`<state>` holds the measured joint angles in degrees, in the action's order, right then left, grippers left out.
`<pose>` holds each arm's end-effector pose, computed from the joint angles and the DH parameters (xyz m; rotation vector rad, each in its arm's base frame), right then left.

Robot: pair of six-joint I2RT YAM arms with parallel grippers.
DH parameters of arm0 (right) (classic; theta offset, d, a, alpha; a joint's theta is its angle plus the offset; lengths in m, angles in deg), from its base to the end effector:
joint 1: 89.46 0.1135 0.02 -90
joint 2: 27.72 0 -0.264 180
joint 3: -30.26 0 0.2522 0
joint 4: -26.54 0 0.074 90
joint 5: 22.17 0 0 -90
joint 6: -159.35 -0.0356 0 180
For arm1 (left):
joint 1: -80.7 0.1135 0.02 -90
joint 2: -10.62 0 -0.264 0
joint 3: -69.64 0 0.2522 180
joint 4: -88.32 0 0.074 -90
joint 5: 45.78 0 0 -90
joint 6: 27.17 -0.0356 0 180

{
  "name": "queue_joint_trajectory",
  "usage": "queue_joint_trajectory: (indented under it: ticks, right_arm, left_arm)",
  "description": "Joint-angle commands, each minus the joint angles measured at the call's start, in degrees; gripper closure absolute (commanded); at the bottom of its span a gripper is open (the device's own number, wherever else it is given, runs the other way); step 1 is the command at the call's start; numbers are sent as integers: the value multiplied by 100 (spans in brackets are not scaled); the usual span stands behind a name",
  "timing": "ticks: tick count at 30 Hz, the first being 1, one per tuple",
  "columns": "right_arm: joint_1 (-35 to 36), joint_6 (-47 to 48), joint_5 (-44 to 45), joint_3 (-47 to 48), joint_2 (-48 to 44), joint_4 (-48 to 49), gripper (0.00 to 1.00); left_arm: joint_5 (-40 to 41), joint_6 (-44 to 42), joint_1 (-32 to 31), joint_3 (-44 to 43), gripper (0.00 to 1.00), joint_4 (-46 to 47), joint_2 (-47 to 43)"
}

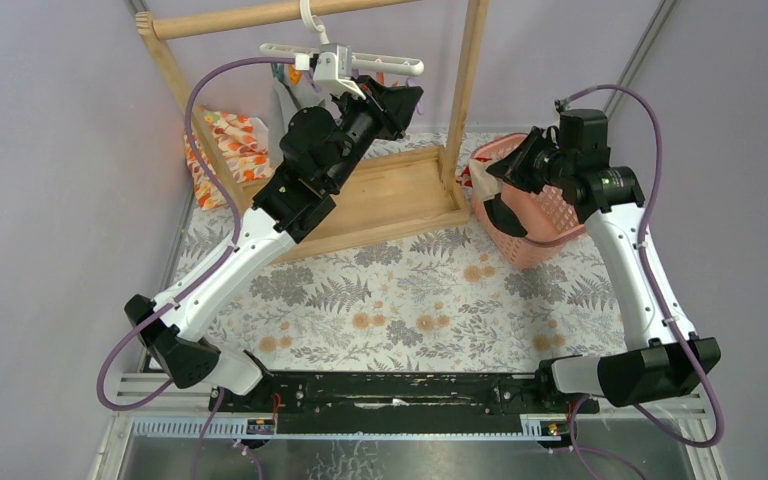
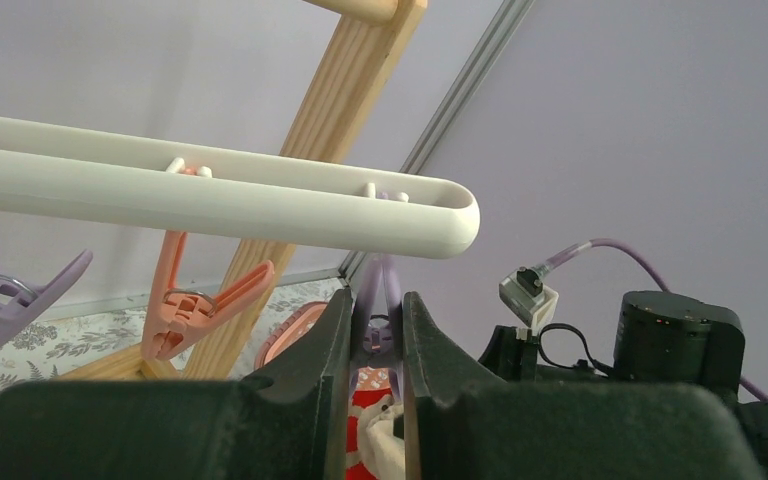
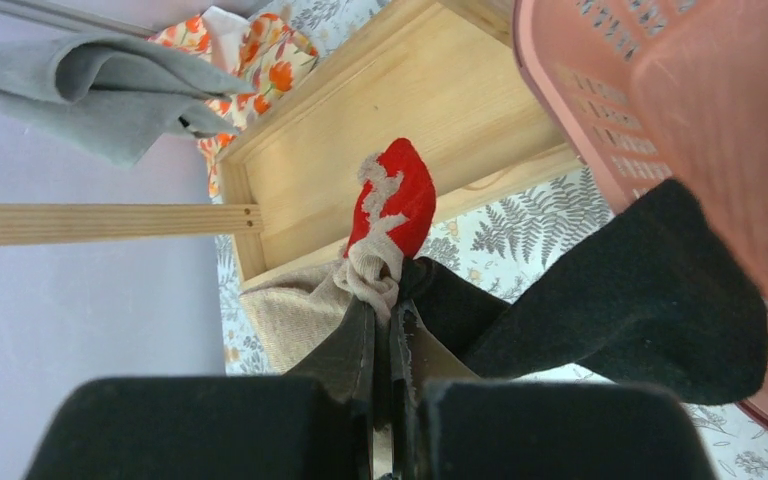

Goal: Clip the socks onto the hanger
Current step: Place the sock at the center of the board.

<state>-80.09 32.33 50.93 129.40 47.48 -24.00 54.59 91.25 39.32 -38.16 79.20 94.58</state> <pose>0.2743 0.0557 0.4227 0.3149 2.0864 0.7980 0.2506 -0.2122 0.5057 -0.0055 1.3757 -0.9119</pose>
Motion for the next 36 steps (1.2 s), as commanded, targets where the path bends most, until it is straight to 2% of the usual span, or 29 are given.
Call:
queue_joint_trajectory:
  ticks: [1,6,17,25,26,27,30,31,33,36]
  right_arm:
    - [19,87,323,423,-33,243,100]
    - [-16,477,680,879,224,-121,100]
    - [-181,698,721,-1056,209,672,100]
    - [-173,520,641,-1675,-478,820,100]
    - [-173,541,686,-1713,-526,801,96]
    - [-180,581,722,-1758,-546,777,86]
    - [-176,618,785,-1909,-607,765,44]
    - [-171,597,773,-1968,-656,805,36]
    - [-168,506,709,-2060,-777,913,28]
    - [-172,408,653,-2046,-963,910,26]
  left_arm:
    - [73,-31,-36,-55,100,327,2]
    - [57,-22,-33,-59,100,335,-6]
    - [79,-73,-44,-62,100,327,-26]
    - [36,-29,-54,-67,100,327,27]
    - [19,-9,-54,-67,100,331,36]
    - [-3,19,-52,-65,100,335,47]
    - [-63,75,-49,-63,100,335,71]
    - [-65,71,-53,-69,100,335,68]
    - [-38,44,-54,-65,100,335,64]
    - [53,-45,-56,-65,100,327,49]
